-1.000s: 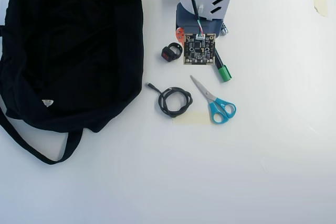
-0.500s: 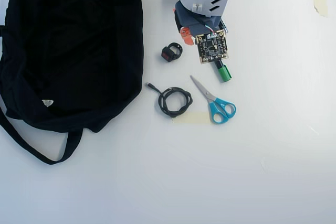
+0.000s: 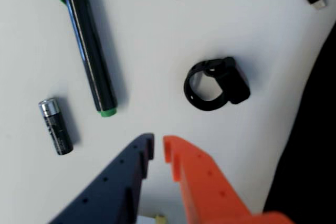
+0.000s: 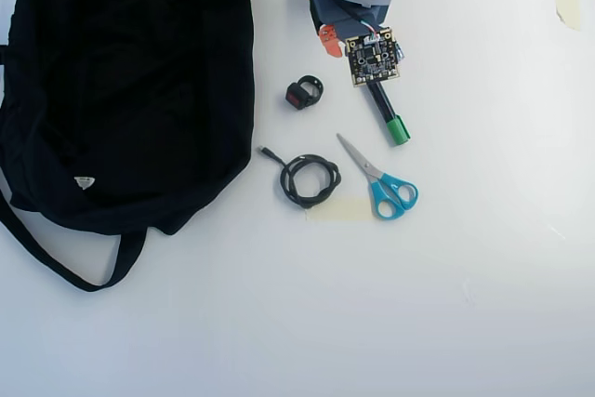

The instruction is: Put the bike light into the black bag

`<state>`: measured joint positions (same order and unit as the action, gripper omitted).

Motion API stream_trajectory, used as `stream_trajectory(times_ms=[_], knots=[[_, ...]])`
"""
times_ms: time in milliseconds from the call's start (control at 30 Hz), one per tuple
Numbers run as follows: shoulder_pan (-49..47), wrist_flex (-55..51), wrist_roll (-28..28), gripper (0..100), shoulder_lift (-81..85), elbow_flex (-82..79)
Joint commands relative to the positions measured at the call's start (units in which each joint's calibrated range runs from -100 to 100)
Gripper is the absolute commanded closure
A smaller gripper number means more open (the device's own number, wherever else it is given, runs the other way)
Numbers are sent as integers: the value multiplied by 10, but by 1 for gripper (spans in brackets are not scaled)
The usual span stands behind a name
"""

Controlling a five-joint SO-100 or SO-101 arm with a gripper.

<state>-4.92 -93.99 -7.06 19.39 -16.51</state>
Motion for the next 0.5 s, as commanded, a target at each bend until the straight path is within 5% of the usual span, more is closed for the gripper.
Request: stream_trajectory(times_ms=[0,467], knots=[[3,60,-2,97,63,-80],[52,163,-95,97,99,-220]])
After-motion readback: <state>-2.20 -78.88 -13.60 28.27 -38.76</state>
